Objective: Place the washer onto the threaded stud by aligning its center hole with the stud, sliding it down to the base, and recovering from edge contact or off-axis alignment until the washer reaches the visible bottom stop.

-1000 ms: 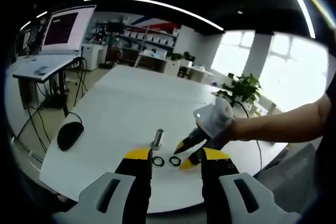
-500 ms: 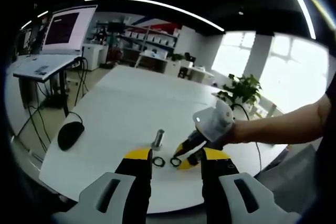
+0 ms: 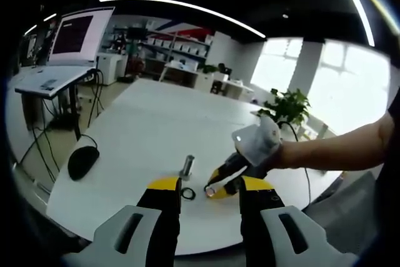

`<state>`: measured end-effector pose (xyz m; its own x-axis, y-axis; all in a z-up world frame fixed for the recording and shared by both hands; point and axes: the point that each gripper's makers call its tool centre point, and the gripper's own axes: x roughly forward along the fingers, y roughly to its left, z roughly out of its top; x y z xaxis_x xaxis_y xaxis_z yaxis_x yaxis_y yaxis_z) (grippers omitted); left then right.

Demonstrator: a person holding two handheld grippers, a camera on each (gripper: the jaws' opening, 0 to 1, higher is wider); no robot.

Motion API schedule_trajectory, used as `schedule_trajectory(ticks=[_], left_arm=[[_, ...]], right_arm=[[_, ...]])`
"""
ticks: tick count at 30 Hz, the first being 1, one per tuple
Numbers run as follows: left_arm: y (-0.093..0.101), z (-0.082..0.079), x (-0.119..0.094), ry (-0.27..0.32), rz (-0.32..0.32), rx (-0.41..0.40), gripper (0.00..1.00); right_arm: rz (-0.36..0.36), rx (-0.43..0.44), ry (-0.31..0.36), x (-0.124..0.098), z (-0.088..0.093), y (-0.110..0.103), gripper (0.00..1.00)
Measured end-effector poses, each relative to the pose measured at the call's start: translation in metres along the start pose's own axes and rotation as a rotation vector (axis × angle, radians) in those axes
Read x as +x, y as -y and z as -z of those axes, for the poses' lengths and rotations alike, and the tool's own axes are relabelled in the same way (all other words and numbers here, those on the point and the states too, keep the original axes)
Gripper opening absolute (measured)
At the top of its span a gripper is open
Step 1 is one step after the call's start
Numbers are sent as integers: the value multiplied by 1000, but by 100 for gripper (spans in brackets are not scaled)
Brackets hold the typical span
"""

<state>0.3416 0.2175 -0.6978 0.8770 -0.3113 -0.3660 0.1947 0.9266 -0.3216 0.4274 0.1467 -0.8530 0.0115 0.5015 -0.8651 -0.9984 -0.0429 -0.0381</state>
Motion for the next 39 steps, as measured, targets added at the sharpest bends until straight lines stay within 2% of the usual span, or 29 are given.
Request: schedule_trajectory(ticks=[11,21,22,25,29,32,39], left_arm=[[0,0,0,-4,-1,1,35],[1,0,-1,3,1,-1,36],[4,-1,-2,13,17,-2,37],[5,-2,-3,22,23,-13,38],[8,5,-2,-17,31,20,39],[10,5,-2,-17,39,22,41],[11,6,-2,-18,42,30,41]], right_arm=[[31,11,47,-24,-8,11,23],[69,9,53,-52,-6,19,23],[71,8,53,-55,-6,18,23],[76,-5,49,-62,-9,18,23],[96,-13,52,-72,-14,21,23],[101,-5,56,-80,-21,20,23],[123,-53,41,-93,-35,20,23]])
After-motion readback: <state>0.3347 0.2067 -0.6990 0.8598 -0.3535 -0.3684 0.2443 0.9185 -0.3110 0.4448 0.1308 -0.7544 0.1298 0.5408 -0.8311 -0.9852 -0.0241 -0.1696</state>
